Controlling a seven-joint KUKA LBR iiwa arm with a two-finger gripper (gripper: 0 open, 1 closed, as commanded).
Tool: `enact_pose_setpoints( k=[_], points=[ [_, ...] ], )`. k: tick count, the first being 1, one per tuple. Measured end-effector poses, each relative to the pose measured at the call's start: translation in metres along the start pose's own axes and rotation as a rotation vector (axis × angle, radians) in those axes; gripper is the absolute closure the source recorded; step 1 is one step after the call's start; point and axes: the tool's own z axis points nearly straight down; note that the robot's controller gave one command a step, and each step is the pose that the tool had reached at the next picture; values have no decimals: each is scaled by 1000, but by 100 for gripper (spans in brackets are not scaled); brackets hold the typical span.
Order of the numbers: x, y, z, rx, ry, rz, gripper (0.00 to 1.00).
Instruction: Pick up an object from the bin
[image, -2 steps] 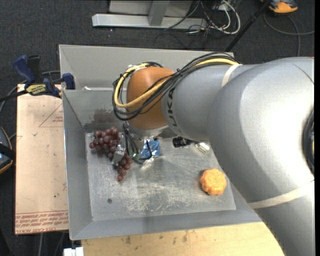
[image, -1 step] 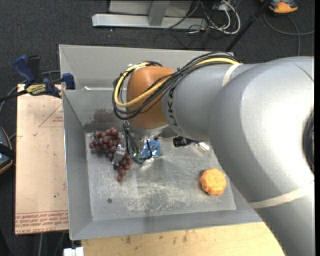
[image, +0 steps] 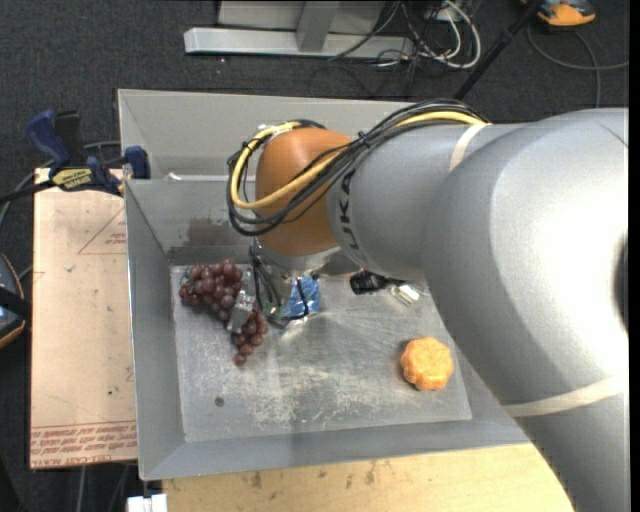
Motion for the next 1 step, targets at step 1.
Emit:
enact_pose_setpoints(
  k=[1],
  points=[
    [3, -2, -18, 7, 11, 0, 100]
  ],
)
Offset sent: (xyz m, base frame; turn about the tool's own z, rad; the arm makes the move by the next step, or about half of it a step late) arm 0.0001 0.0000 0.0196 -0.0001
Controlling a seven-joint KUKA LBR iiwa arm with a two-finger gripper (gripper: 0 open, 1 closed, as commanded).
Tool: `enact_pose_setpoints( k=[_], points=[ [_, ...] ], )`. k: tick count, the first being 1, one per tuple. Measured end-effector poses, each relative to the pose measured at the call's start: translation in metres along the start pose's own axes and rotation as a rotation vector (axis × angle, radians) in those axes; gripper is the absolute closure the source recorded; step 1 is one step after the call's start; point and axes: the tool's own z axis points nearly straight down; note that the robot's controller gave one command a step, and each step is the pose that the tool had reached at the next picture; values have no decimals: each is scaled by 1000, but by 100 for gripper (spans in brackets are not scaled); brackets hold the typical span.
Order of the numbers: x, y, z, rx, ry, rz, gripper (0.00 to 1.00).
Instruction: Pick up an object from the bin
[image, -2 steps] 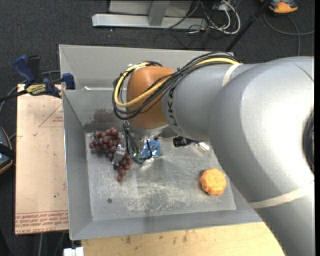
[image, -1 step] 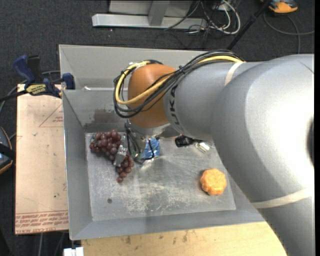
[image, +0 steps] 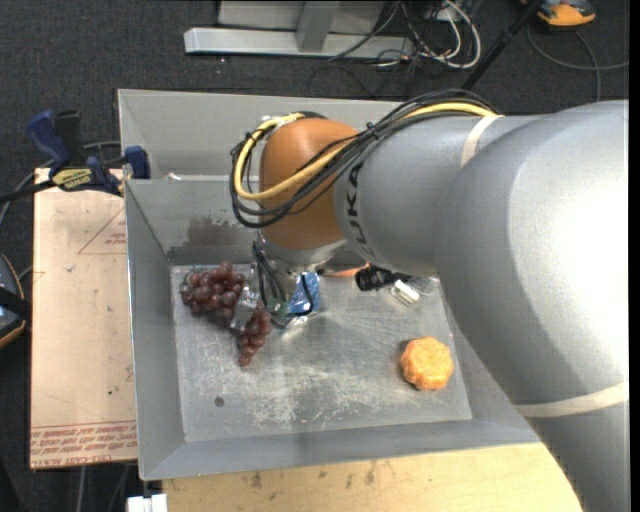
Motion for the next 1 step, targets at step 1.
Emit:
enact_pose_setpoints(
  k=[1],
  points=[
    [0, 0, -21, 0, 1, 0, 100]
  ],
)
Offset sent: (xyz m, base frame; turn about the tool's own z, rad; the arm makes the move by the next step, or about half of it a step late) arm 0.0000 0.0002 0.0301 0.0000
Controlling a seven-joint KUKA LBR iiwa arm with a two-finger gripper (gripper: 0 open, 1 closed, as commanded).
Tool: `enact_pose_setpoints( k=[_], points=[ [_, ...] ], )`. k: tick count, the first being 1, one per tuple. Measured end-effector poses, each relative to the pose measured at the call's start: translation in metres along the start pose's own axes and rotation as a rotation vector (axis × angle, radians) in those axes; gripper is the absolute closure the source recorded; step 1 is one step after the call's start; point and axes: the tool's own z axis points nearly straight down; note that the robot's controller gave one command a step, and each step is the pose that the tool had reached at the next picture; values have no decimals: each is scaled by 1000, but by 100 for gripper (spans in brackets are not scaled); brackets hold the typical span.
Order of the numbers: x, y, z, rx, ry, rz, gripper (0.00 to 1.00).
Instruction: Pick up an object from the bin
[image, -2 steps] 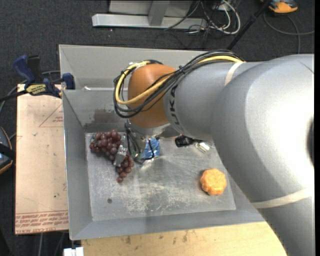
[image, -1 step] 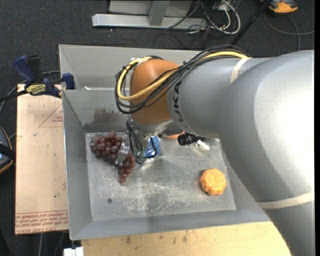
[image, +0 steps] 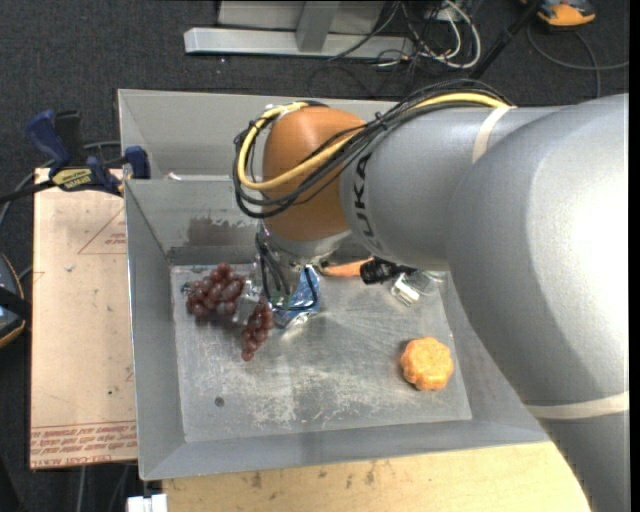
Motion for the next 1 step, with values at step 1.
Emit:
enact_pose_setpoints(
  k=[1],
  points=[
    [0, 0, -16, -1, -1, 0, 100]
  ],
)
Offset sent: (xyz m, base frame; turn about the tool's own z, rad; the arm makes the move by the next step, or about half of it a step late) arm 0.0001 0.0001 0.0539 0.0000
